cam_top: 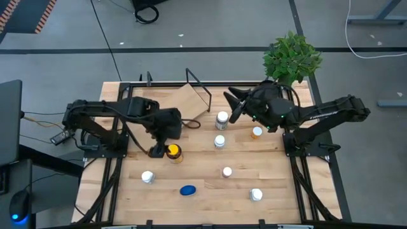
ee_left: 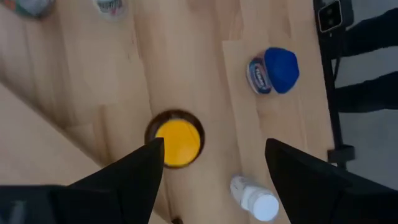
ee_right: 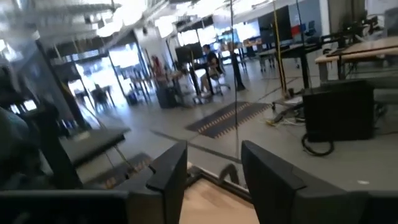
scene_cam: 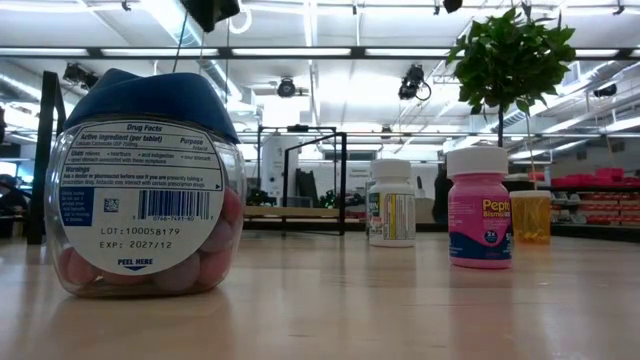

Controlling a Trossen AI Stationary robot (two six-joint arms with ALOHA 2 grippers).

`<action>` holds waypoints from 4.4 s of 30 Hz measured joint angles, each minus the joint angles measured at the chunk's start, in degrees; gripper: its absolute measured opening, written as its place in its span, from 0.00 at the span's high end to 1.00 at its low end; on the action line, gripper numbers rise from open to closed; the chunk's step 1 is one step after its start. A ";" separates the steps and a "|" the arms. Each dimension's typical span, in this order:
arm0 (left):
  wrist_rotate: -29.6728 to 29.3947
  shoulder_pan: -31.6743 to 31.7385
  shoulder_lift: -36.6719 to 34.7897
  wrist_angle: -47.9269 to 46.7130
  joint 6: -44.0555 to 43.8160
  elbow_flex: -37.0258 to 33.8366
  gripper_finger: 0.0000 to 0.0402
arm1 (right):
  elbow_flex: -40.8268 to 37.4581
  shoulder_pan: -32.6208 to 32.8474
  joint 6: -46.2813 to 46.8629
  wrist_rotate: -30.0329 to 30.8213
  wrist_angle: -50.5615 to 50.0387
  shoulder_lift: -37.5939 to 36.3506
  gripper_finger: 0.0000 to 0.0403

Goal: Pick and place medicine bottles onto shelf by color
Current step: Put the yellow supplement bottle on the shelf

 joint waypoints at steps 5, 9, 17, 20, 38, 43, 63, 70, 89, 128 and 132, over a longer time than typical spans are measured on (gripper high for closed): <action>-4.70 -2.78 2.69 0.43 -1.35 -0.02 0.29 | 0.83 0.10 -3.26 0.40 -5.14 -0.82 0.52; -5.85 -3.73 6.85 -0.41 -4.92 -0.02 0.29 | 0.83 1.18 -3.20 0.63 -9.58 -2.37 0.49; -7.06 -3.93 12.99 -1.59 -6.55 -0.06 0.29 | 0.83 2.22 -3.03 0.20 -18.93 -5.96 0.45; -7.28 -3.93 14.08 -2.30 -6.59 -0.04 0.29 | 0.83 2.17 -3.05 0.21 -21.42 -7.58 0.44; -9.29 -3.56 14.75 -0.90 -4.47 -4.85 0.29 | 0.78 2.15 -2.48 1.24 -26.65 -10.40 0.43; -9.66 -3.41 14.49 -0.95 -1.92 -4.70 0.29 | 0.78 2.15 -1.48 3.42 -26.70 -10.40 0.43; -9.98 -2.64 14.25 -2.41 -1.36 -4.54 0.50 | 0.78 2.15 0.13 3.64 -26.71 -10.40 0.43; -9.80 -2.27 13.07 -6.27 -4.45 -4.63 0.58 | 0.78 2.15 0.12 3.63 -26.72 -10.40 0.43; -6.88 -2.45 5.71 -3.51 -12.78 -4.81 0.24 | 0.78 2.13 -0.53 5.38 -26.76 -10.40 0.43; -13.00 -4.01 -3.85 13.16 -22.88 -29.56 0.20 | 0.78 1.69 1.76 5.37 -27.86 -10.40 0.43; -12.83 -4.04 -3.84 13.10 -24.16 -29.05 0.21 | 0.78 1.69 1.78 5.38 -27.95 -10.40 0.43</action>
